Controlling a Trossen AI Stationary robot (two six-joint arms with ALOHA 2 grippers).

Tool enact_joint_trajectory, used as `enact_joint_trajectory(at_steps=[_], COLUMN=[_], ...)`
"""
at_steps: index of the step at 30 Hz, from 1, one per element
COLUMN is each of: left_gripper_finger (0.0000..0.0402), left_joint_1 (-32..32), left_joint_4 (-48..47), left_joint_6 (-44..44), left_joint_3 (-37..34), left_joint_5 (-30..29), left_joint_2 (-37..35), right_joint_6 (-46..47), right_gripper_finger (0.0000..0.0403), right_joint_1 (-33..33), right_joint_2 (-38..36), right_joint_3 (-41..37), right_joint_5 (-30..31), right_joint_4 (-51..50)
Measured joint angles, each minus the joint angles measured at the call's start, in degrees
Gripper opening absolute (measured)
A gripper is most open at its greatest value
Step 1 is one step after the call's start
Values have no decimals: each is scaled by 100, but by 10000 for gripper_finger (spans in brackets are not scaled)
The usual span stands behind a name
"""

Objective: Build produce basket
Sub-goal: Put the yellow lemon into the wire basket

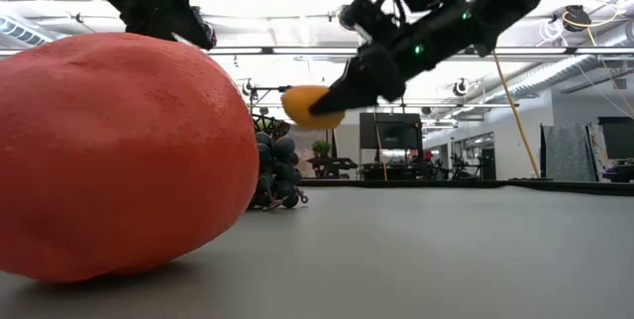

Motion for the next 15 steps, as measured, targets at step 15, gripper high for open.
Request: enact_joint_trajectory(at_steps=[15], left_gripper_finger=[392], left_joint_1=[-334], left_joint_4=[914], left_joint_6=[190], left_joint_3=[-1], left_joint_5=[4], left_joint_2=[211], right_joint_6=[1101], right_gripper_finger=[260], right_joint_1=[369], right_joint_2=[-1117], right_joint_3=[-4], right_joint_5=[-114], right_joint_4=[-477])
